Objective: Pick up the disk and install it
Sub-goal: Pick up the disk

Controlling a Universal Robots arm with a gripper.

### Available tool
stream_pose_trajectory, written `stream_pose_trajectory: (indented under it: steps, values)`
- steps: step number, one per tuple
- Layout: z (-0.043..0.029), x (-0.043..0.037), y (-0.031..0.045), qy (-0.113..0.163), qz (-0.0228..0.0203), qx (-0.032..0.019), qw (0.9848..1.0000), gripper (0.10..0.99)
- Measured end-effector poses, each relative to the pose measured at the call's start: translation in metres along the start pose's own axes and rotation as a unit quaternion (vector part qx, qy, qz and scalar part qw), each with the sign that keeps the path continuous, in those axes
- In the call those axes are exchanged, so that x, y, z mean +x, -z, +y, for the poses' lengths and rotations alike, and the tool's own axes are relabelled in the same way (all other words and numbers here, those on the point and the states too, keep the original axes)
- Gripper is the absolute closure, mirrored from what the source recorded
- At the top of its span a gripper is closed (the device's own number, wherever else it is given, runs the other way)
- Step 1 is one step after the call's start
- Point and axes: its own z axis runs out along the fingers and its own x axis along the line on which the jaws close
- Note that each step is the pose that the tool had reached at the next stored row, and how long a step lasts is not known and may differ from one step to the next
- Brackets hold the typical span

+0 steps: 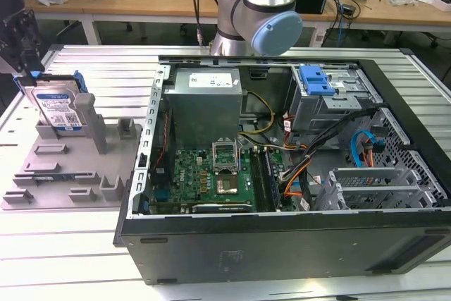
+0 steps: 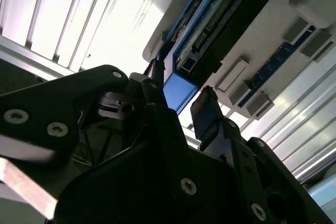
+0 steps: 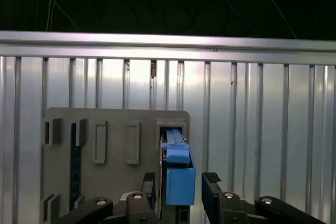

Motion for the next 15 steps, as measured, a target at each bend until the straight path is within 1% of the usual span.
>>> stream_pose_trajectory:
  steps: [6, 15]
  values:
    - [-0.0001, 0.0001, -0.0052, 0.000, 0.0000, 0.0000, 1.0000, 0.604]
    - [-0.0002, 0.0001, -0.0095, 0.000, 0.0000, 0.0000, 1.0000, 0.604]
